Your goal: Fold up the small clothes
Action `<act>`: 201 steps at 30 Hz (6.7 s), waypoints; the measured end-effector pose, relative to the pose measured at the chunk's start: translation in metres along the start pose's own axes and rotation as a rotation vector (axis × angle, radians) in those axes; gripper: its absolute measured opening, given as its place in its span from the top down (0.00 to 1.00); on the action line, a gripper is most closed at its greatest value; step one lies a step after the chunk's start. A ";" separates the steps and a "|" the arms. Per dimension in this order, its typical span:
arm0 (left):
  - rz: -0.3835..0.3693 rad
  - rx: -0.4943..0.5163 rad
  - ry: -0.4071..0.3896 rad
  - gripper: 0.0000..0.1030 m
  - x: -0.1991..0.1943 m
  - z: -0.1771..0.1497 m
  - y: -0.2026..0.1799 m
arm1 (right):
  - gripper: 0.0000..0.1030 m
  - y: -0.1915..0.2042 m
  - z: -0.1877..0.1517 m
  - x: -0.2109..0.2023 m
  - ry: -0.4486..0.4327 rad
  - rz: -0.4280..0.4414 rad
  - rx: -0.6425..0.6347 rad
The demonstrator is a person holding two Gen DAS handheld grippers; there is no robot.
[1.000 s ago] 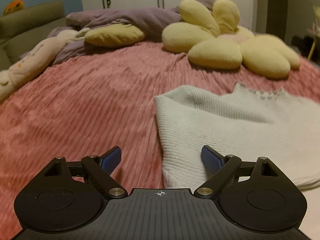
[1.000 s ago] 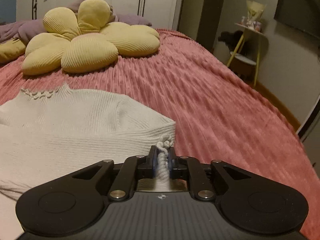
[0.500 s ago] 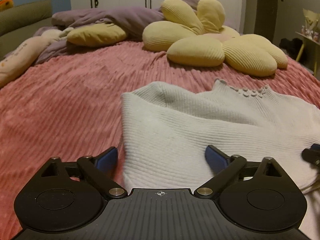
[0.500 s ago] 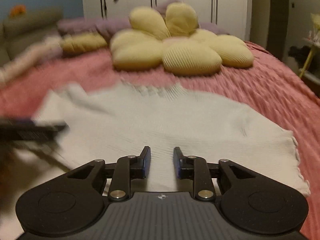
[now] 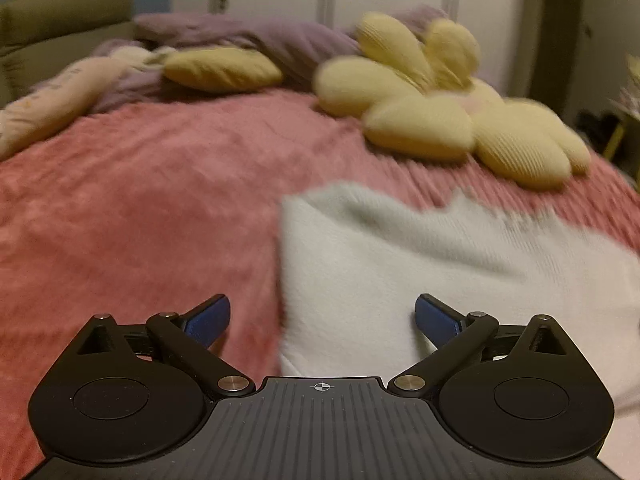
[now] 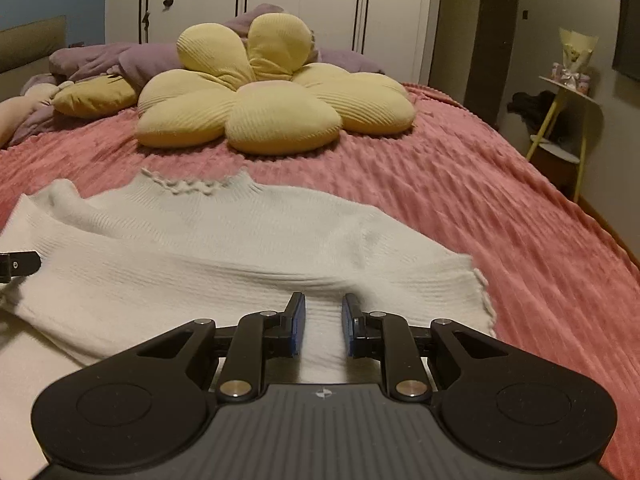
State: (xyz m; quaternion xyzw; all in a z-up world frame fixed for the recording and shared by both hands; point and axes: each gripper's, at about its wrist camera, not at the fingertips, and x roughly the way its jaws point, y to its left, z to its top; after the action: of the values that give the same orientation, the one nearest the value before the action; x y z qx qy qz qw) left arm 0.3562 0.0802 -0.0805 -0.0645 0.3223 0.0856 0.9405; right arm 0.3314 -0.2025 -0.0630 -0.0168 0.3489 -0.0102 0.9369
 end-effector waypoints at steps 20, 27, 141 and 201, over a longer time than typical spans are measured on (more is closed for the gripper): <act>0.045 0.008 0.024 0.00 0.080 0.015 -0.030 | 0.82 0.117 0.054 0.102 -0.007 0.168 -0.017; -0.023 -0.070 -0.023 0.00 0.080 0.014 -0.015 | 0.82 0.125 0.068 0.125 -0.007 0.132 -0.111; -0.309 0.066 0.541 0.86 -0.223 -0.152 0.116 | 0.91 -0.065 -0.201 -0.245 0.403 0.310 0.306; -0.221 0.141 0.208 0.87 -0.092 -0.027 0.053 | 0.94 -0.063 -0.069 -0.107 0.099 0.141 0.180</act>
State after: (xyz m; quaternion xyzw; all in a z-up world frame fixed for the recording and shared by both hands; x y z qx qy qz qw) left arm 0.2579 0.1161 -0.0488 -0.0418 0.4143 -0.0484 0.9079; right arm 0.2047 -0.2639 -0.0428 0.0926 0.3929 0.0235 0.9146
